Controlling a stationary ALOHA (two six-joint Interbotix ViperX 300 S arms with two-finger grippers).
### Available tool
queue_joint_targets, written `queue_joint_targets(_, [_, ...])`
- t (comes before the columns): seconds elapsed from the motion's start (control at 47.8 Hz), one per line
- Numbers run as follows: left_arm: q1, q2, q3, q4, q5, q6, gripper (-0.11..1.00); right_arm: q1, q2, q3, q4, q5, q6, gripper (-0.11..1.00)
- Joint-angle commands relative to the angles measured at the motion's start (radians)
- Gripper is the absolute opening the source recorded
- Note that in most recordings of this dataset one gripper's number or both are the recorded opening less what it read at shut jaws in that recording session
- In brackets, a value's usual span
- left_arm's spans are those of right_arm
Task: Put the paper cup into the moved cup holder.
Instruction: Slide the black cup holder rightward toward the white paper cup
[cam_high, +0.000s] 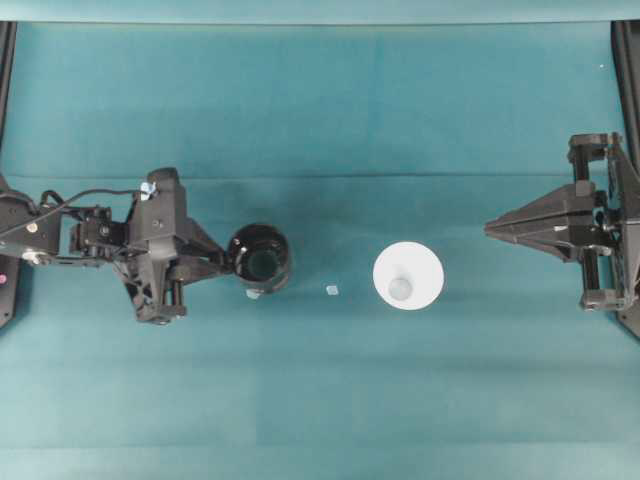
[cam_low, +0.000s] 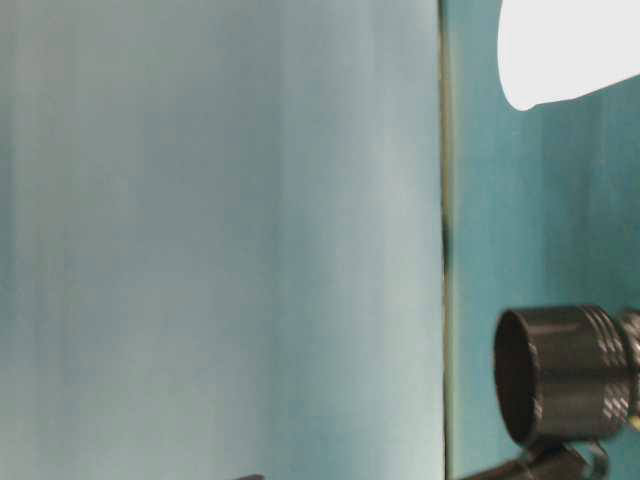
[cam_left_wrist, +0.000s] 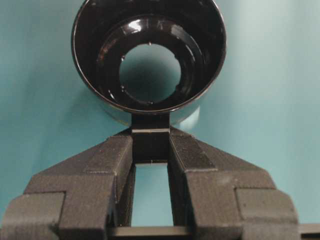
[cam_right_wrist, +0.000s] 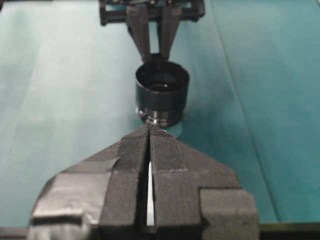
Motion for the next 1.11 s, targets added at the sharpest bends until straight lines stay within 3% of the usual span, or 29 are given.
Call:
queue_joint_targets(0.0, [-0.002, 0.0, -0.041, 0.003, -0.023, 0.002, 0.18, -0.003, 0.003, -0.018, 0.003, -0.002, 0.009, 0.03])
queue_joint_targets(0.565, [-0.026, 0.186, -0.284, 0.002, 0.061, 0.009, 0.18, -0.003, 0.003, -0.018, 0.003, -0.002, 0.009, 0.03])
queue_joint_targets(1.088, [-0.04, 0.238, -0.307, 0.003, 0.103, 0.038, 0.18, -0.003, 0.005, -0.018, 0.002, 0.005, 0.009, 0.03])
